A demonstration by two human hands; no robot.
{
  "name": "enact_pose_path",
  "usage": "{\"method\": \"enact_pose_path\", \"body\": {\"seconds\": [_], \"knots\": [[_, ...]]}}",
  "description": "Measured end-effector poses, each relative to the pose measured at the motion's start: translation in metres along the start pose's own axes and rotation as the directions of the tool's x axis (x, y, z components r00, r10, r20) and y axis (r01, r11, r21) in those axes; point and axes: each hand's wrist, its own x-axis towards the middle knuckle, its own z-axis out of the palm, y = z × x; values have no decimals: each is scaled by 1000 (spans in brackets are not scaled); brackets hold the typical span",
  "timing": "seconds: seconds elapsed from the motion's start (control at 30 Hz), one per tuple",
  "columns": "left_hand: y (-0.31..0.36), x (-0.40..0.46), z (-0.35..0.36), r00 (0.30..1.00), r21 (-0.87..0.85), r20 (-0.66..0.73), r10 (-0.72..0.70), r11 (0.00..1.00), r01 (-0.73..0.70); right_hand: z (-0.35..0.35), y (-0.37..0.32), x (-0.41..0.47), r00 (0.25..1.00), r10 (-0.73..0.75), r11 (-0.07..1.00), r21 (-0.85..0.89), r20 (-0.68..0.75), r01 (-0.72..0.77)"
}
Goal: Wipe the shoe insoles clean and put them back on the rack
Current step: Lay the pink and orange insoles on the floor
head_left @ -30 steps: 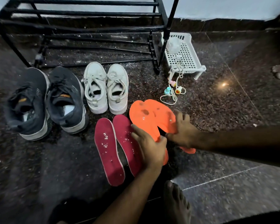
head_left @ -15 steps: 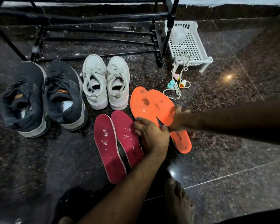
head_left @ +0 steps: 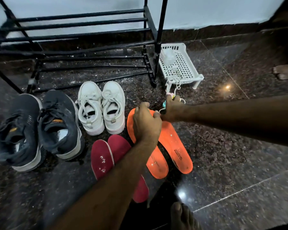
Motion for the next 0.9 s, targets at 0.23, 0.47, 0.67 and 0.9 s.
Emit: {"method": "enact_pose_path", "body": {"seconds": [0.23,0.47,0.67,0.9], "knots": [[7,65,-26,925,295,96,367,877,-378,-24,5,26,977,-164,985,-77,-136,155],[-6,109,-54,884,552,29,467,730,-404,-26,-13,55,808,-478,853,-401,-344,334],[-23,127,-63,895,670,-11,446,667,-325,-31,-37,80,669,-656,709,-589,-350,388],[-54,127,-86,904,735,-14,428,617,-281,-33,-66,83,684,-670,664,-647,-290,376]]}}
